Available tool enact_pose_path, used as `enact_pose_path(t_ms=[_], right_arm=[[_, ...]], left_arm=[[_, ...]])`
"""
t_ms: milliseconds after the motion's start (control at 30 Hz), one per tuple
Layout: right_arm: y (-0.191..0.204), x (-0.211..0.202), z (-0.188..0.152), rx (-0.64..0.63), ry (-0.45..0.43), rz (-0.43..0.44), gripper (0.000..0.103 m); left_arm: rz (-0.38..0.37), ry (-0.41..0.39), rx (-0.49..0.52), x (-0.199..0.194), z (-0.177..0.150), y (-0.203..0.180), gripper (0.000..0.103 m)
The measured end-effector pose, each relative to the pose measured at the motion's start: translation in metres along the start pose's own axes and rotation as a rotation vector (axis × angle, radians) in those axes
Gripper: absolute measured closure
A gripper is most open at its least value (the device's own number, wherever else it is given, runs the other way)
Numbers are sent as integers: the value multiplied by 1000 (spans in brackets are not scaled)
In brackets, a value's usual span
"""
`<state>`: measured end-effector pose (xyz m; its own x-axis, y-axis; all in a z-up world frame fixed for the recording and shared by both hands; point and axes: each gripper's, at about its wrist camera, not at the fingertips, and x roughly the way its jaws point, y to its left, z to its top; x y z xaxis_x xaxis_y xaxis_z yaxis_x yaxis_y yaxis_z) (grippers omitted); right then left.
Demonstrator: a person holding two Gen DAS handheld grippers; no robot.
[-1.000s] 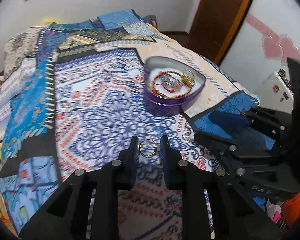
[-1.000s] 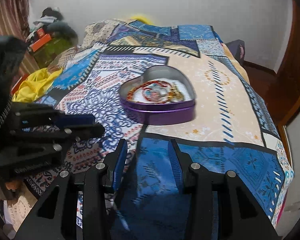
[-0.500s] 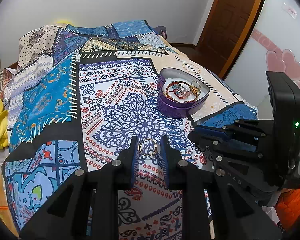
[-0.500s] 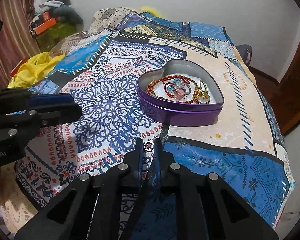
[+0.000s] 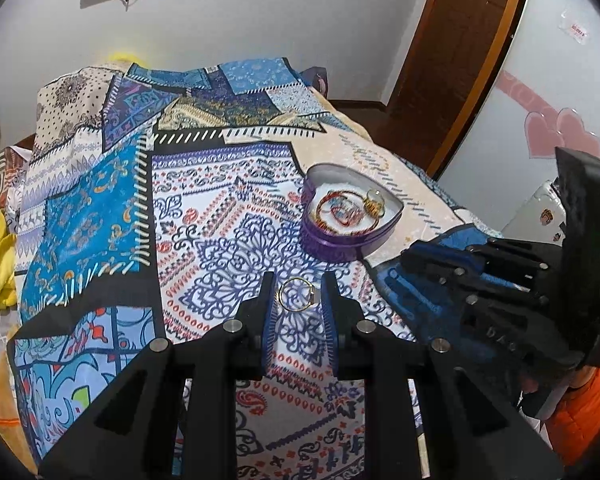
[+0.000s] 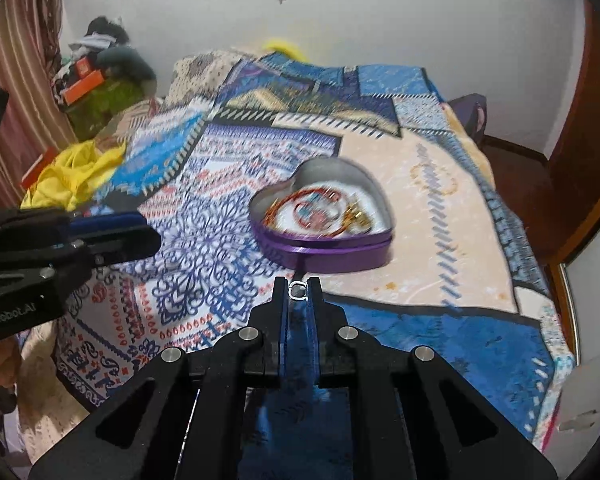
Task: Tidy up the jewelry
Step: 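Drop the gold ring into the tin with the left tool while the right tool drops the silver ring in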
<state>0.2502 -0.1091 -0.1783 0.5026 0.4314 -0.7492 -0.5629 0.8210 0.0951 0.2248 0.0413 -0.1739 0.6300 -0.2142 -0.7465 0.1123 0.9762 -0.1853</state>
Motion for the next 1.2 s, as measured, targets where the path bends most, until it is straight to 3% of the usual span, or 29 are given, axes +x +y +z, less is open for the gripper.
enact_pose_path(t_ms=[333, 667, 1033, 1200], right_arm=[[-21, -30, 16, 56, -101, -20, 95], [-31, -33, 36, 79, -157, -10, 95], [-33, -25, 52, 69, -184, 13, 95], [-38, -8, 54, 91, -153, 34, 95]], left_arm=[[-17, -39, 20, -2, 22, -14, 82], [-24, -71, 48, 4, 44, -25, 82], [-28, -56, 48, 25, 56, -25, 82], [-43, -21, 28, 43, 58, -20, 82]])
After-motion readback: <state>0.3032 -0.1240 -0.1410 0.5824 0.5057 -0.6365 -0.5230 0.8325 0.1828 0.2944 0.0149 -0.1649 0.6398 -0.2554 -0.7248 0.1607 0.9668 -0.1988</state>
